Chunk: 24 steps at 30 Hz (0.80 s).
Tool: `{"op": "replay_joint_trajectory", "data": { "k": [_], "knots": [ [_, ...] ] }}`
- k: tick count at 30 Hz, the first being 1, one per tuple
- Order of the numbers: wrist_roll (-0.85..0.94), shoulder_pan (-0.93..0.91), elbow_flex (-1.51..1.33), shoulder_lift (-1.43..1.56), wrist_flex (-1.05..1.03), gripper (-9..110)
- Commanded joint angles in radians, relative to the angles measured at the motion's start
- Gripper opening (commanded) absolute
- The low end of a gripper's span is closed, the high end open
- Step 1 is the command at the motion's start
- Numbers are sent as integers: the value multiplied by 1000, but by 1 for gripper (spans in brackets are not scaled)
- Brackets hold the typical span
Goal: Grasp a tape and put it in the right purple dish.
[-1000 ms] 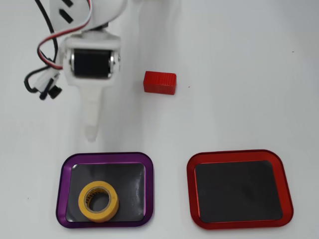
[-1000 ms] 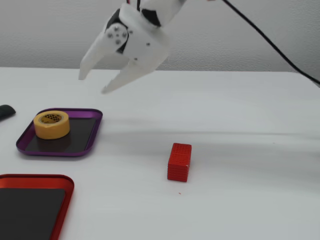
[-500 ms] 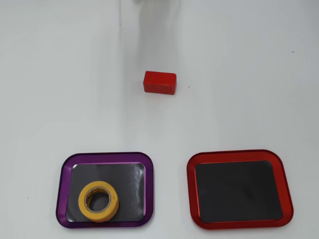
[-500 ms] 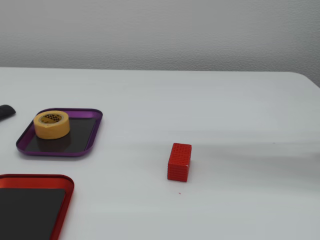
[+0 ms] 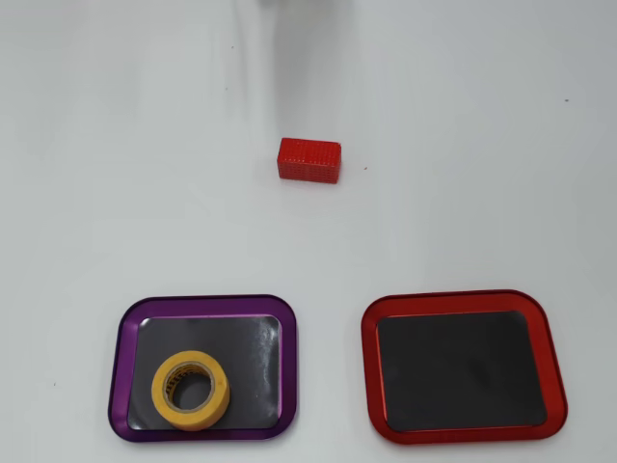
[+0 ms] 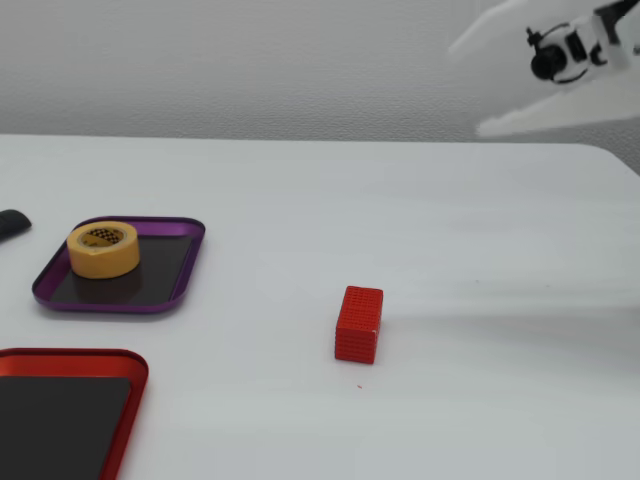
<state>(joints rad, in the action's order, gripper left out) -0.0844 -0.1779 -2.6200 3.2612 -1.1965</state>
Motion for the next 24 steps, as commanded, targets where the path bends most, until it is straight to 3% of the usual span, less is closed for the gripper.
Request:
{"op": "replay_joint_trajectory", "data": {
  "k": [1, 14, 20, 24],
  "knots": [
    [-2, 6, -156, 184, 14, 15],
    [-3, 2, -276, 155, -97, 14],
    [0, -3, -310, 146, -107, -1],
    [0, 2, -391, 155, -101, -1]
  ]
}}
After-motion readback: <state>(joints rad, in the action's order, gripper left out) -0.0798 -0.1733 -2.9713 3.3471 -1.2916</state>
